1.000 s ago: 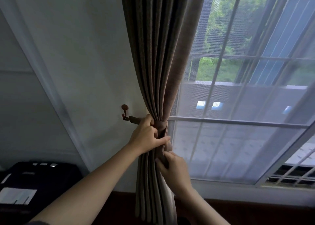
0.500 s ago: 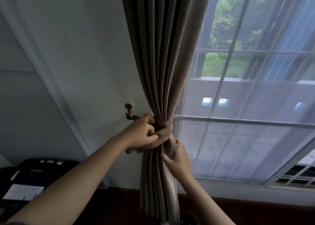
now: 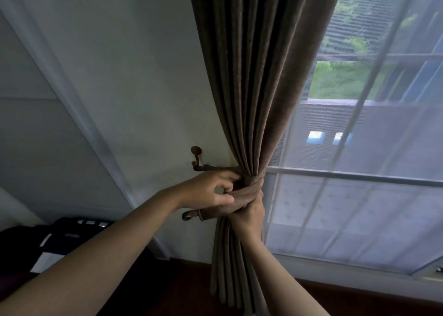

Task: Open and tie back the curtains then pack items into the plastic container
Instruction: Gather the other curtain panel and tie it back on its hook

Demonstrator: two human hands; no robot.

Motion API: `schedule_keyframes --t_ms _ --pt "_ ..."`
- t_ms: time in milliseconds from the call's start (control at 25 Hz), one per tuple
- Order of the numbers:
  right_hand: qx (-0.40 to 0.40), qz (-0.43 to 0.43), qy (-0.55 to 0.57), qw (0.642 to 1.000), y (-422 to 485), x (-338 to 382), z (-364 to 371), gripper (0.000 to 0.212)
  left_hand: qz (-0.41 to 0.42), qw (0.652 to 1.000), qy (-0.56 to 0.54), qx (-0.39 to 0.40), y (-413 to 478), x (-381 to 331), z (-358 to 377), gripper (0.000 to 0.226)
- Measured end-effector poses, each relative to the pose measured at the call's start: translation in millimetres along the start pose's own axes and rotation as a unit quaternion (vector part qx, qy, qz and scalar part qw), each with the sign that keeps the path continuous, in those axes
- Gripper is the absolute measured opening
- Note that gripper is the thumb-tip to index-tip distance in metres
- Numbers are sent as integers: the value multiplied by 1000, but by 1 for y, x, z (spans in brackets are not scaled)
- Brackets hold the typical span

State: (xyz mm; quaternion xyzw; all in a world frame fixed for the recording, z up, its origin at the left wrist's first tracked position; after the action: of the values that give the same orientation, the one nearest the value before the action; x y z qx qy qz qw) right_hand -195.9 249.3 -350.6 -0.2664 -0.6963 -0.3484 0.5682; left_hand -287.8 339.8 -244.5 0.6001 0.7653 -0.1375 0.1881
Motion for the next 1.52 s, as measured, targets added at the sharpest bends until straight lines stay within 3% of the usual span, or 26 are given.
schedule_keyframes --t_ms 160,280,520,600,720,800,840,880,1000,1240,1400,1520 --pt "17 -8 -90 996 10 -16 2 61 -43 998 37 -3 -8 6 -11 20" --pt "48 -38 -163 985 17 -25 -4 56 -95 995 -4 -20 -29 25 -1 16" --pt "112 -48 -225 967 19 -22 -7 41 -181 951 -181 -172 -35 68 0 3" --pt "107 -30 -229 967 20 -22 -7 44 -226 888 -330 -227 -26 73 13 6" --pt "110 -25 -265 958 22 -22 -8 43 -270 738 -525 -328 -14 74 35 20" --pt "110 -22 -283 953 24 -22 -9 41 -285 653 -585 -389 -6 71 41 31" --pt "108 -18 -285 952 25 -21 -9 41 -294 630 -587 -415 -2 68 42 38" --pt "105 -14 -285 953 25 -21 -9 41 -310 626 -566 -438 1 65 42 43" --pt "92 -10 -289 953 21 -21 -5 39 -394 667 -412 -479 8 55 39 45" --pt "84 26 -290 953 17 -16 6 51 -449 718 -241 -474 17 51 26 32" --pt "81 16 -317 945 11 -14 6 60 -465 719 -180 -484 22 53 26 27" --pt "86 -2 -336 938 9 -10 6 85 -470 703 -160 -509 21 59 22 24"
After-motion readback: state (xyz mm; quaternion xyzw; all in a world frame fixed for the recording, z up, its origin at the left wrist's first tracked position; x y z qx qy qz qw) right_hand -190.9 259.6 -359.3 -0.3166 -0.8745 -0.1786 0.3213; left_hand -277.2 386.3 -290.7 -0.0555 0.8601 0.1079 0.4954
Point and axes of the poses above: each hand's wrist, its own y-axis towards the middle knuckle, its own z-axis out of the palm, x = y × z, the point moved 2 cm from there along y, towards the middle knuckle, and after that the axes turned 7 degrees about y, right-handed, at the moved point
